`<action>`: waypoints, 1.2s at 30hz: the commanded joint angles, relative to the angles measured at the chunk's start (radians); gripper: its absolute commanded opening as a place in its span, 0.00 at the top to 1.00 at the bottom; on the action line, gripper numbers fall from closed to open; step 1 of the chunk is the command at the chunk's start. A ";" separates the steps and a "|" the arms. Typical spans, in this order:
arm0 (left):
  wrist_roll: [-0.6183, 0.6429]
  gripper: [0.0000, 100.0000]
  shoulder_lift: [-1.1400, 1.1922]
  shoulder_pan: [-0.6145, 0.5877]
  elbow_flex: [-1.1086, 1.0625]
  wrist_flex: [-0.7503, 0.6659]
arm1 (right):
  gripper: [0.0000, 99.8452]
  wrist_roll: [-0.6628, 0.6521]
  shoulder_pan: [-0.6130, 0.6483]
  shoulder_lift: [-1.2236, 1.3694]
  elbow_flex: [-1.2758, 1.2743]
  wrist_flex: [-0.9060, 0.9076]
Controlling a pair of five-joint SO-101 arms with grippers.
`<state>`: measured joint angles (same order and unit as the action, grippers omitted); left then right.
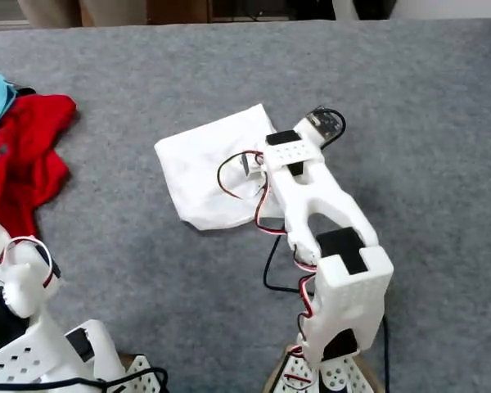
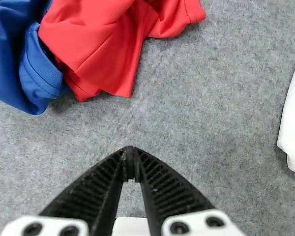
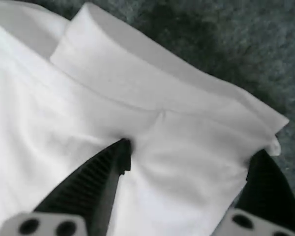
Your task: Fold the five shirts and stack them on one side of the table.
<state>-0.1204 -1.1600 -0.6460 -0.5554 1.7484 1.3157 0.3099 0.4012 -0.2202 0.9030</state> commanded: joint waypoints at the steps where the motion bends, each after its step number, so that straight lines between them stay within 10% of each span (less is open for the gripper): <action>1: 0.000 0.98 0.008 -0.005 0.009 -0.012 | 0.70 0.008 -0.019 0.051 0.031 -0.020; 7: 0.000 0.98 0.002 -0.005 0.009 -0.012 | 1.00 -0.046 -0.030 0.058 0.048 -0.017; 24: -0.006 0.98 0.001 -0.005 0.009 -0.012 | 0.99 -0.192 -0.288 0.016 0.124 0.055; 36: -0.008 0.98 0.001 -0.005 0.011 -0.012 | 0.99 -0.328 -0.753 -0.047 0.300 0.118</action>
<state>-0.1204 -1.1600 -0.6460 -0.5554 1.7484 1.0226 -0.3084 0.4350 0.0176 1.0119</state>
